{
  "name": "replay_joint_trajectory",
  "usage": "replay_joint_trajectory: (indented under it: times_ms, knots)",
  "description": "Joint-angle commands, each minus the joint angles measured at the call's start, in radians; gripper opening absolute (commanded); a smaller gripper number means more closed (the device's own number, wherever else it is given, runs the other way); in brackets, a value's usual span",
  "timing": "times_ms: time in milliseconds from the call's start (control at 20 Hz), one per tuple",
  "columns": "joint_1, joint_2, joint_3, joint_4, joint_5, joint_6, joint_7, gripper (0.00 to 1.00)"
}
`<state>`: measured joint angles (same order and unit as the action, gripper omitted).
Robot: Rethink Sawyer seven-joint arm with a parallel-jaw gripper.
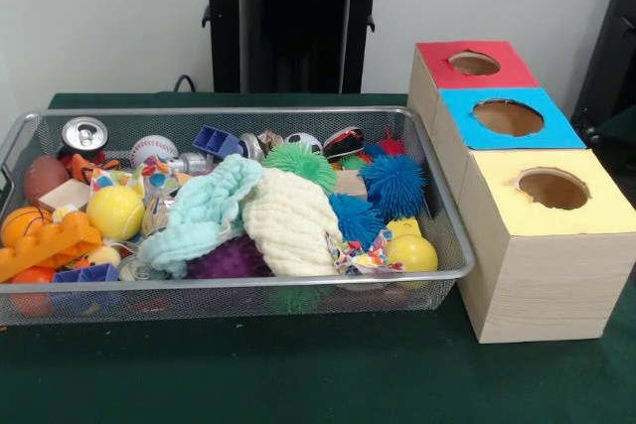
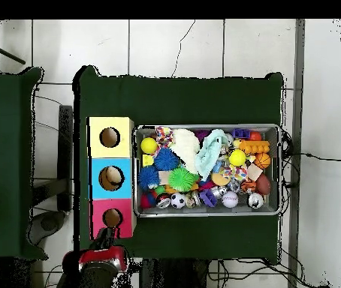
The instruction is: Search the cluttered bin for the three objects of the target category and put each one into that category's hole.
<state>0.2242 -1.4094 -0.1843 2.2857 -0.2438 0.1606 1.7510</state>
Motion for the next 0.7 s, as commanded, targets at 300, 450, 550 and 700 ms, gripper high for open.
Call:
replay_joint_trajectory:
  times_ms: [300,450,550,700]
  knots:
    - [0.053,-0.229,-0.025,0.056,0.031,0.198,0.04,0.0]
    - [0.081,-0.273,-0.041,0.022,0.034,0.275,0.037,0.0]
    - [0.09,-0.299,-0.048,0.0,0.046,0.325,0.021,0.0]
    - [0.114,-0.339,-0.062,-0.047,0.038,0.405,0.028,0.0]
